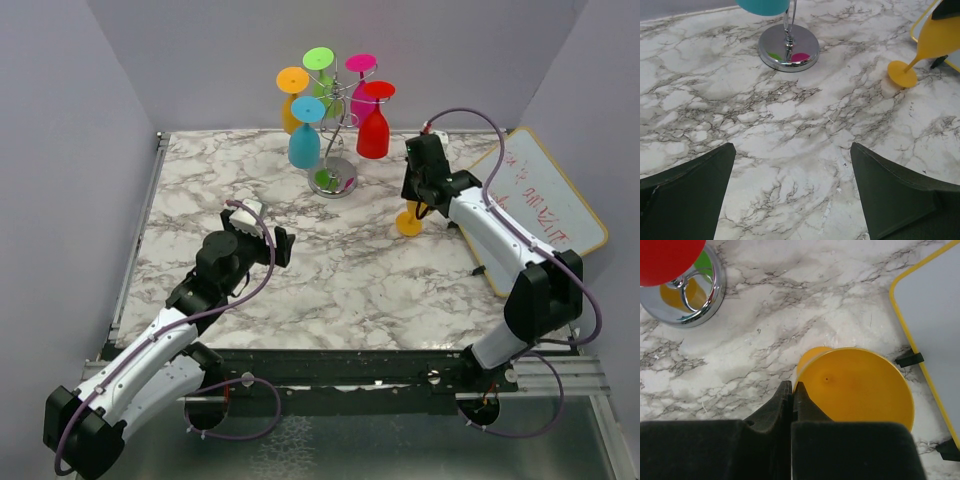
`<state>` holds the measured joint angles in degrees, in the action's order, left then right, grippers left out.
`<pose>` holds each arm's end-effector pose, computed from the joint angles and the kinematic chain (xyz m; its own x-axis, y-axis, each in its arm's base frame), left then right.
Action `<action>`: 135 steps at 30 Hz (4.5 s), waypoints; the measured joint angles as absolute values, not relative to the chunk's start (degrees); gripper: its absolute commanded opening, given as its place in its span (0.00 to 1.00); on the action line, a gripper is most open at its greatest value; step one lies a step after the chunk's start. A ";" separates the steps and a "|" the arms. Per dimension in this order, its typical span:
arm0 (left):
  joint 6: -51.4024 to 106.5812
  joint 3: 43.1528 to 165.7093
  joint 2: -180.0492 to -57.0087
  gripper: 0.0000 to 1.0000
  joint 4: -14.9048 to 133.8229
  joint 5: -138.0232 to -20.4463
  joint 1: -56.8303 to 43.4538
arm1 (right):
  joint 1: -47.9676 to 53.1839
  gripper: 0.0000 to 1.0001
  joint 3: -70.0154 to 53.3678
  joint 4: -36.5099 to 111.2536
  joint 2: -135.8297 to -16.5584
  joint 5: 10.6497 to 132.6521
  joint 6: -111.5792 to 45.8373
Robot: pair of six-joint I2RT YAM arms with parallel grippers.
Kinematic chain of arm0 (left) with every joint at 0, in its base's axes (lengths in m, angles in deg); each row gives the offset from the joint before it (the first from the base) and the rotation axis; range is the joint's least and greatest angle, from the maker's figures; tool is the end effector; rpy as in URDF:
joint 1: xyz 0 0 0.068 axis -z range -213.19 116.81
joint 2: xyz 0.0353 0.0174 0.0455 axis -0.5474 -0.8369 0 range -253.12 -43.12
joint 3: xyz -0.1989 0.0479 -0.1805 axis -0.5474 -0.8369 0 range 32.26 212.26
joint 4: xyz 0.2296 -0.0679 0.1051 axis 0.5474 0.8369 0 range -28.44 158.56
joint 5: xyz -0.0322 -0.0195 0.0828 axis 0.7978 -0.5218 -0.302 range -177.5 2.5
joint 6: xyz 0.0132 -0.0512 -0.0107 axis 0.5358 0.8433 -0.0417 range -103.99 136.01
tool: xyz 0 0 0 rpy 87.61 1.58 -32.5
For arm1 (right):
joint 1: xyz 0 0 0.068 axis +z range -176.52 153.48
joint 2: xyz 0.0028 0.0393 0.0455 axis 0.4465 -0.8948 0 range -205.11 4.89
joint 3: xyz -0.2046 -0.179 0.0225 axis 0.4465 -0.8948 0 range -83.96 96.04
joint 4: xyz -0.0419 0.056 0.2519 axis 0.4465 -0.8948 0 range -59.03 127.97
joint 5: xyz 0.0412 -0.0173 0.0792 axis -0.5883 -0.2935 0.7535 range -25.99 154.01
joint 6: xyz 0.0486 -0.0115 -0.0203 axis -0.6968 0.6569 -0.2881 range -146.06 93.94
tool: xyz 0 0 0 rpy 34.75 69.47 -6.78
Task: Take the wine glass off the wine glass rack
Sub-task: Place the wine glass at the center of the board, then pick up the wine glass from the wine rack.
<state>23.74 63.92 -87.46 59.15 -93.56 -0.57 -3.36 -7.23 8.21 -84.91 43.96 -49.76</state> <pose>0.1630 -0.0998 0.2833 -0.2090 -0.0250 -0.9776 0.4242 0.8984 -0.1136 0.3267 0.1265 0.3075 -0.6278 0.1421 -0.7653 0.1246 0.9889 0.0814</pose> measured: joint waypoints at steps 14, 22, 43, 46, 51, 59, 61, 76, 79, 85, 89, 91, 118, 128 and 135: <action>23.67 63.90 -87.42 0.99 59.15 -94.28 -0.83 | -3.36 0.18 -0.93 2.55 -92.63 44.39 -47.01; 23.67 63.92 -87.46 0.99 59.17 -94.48 -0.89 | -3.36 0.34 -0.67 1.83 -92.63 46.69 -45.21; 23.74 63.92 -89.51 0.99 59.13 -94.48 -0.89 | -3.36 0.58 5.84 1.24 -89.83 49.38 -44.27; 23.67 63.92 -90.21 0.99 59.13 -94.48 -0.89 | -3.36 0.62 6.98 2.92 -88.67 49.33 -45.52; 23.45 64.88 -91.55 0.99 59.52 -94.41 -0.89 | -3.36 0.65 8.29 6.13 -87.25 47.39 -46.63; 23.32 66.22 -91.66 0.99 60.68 -94.13 -0.89 | -3.36 0.72 8.62 14.39 -83.45 44.35 -45.69; 23.47 66.22 -91.66 0.99 61.07 -94.13 -0.89 | -3.36 0.72 9.12 16.01 -82.86 44.31 -44.86; 24.74 66.11 -88.90 0.99 64.39 -95.13 -0.89 | -4.78 0.76 40.86 11.05 -101.41 48.90 -49.30; 24.74 66.11 -88.95 0.99 64.61 -95.46 -0.89 | -6.38 0.71 41.21 9.74 -104.02 52.39 -53.17; 24.74 66.11 -88.97 0.99 64.63 -95.48 -0.89 | -12.10 0.69 34.69 11.64 -104.61 60.79 -59.75; 24.35 66.11 -89.78 0.99 64.63 -95.70 -0.89 | -14.40 0.67 32.75 13.98 -104.67 68.00 -62.83; 24.28 66.11 -90.26 0.99 64.70 -95.75 -0.89 | -14.95 0.67 32.68 15.47 -104.67 71.12 -64.32; 23.63 66.11 -90.28 0.99 64.68 -95.75 -0.89 | -16.91 0.45 30.28 25.91 -106.97 86.07 -73.17; 23.63 66.11 -90.26 0.99 64.68 -95.75 -0.89 | -17.57 0.29 32.66 28.62 -110.83 91.12 -76.40; 23.63 66.11 -90.26 0.99 64.68 -95.75 -0.89 | -17.98 0.27 32.68 29.34 -111.34 92.39 -77.96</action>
